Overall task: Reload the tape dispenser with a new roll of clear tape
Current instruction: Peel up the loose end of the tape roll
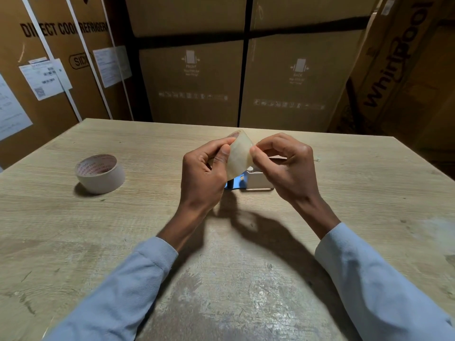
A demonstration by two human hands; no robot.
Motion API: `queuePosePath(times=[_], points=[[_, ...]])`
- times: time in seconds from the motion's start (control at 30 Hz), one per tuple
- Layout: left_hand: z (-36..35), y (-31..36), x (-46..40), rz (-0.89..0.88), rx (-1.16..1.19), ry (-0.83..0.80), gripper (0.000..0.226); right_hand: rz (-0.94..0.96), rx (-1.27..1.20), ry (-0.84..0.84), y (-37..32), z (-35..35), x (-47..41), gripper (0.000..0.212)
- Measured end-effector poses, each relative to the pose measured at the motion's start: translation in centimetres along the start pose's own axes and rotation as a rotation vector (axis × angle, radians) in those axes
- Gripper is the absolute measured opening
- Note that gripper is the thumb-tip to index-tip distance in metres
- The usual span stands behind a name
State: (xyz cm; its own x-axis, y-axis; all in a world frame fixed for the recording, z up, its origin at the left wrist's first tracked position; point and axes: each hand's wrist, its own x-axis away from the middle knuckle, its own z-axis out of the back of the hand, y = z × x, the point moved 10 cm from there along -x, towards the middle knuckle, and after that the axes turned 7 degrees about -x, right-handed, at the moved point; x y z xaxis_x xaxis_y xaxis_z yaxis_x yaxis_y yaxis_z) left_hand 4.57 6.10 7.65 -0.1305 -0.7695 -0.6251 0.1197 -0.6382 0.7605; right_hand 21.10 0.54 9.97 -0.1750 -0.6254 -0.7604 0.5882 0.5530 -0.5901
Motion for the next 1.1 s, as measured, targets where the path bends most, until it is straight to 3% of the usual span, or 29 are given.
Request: queuePosePath(times=[0.23,0.37,0.67,1.1], points=[[0.0,0.8,0.4,-0.034,-0.030,0.027,0.029,-0.060,-0.046,0.013,0.2,0.0,0.2,0.026],[-0.2,1.0,0.5,-0.045,-0.039,0.033,0.030,-0.099,-0.175,0.101,0.7,0.5,0.2,0.015],[-0.4,0.0,0.4,0.040,0.066,0.003,0.035,-0.164,-0.184,0.085,0.7,0.6,0.1,0.006],[-0.3,0.3,0.5,0.018,0.035,-0.026,0.030,-0.002,0.027,-0.012,-0.5,0.2,-0.2,0.001]])
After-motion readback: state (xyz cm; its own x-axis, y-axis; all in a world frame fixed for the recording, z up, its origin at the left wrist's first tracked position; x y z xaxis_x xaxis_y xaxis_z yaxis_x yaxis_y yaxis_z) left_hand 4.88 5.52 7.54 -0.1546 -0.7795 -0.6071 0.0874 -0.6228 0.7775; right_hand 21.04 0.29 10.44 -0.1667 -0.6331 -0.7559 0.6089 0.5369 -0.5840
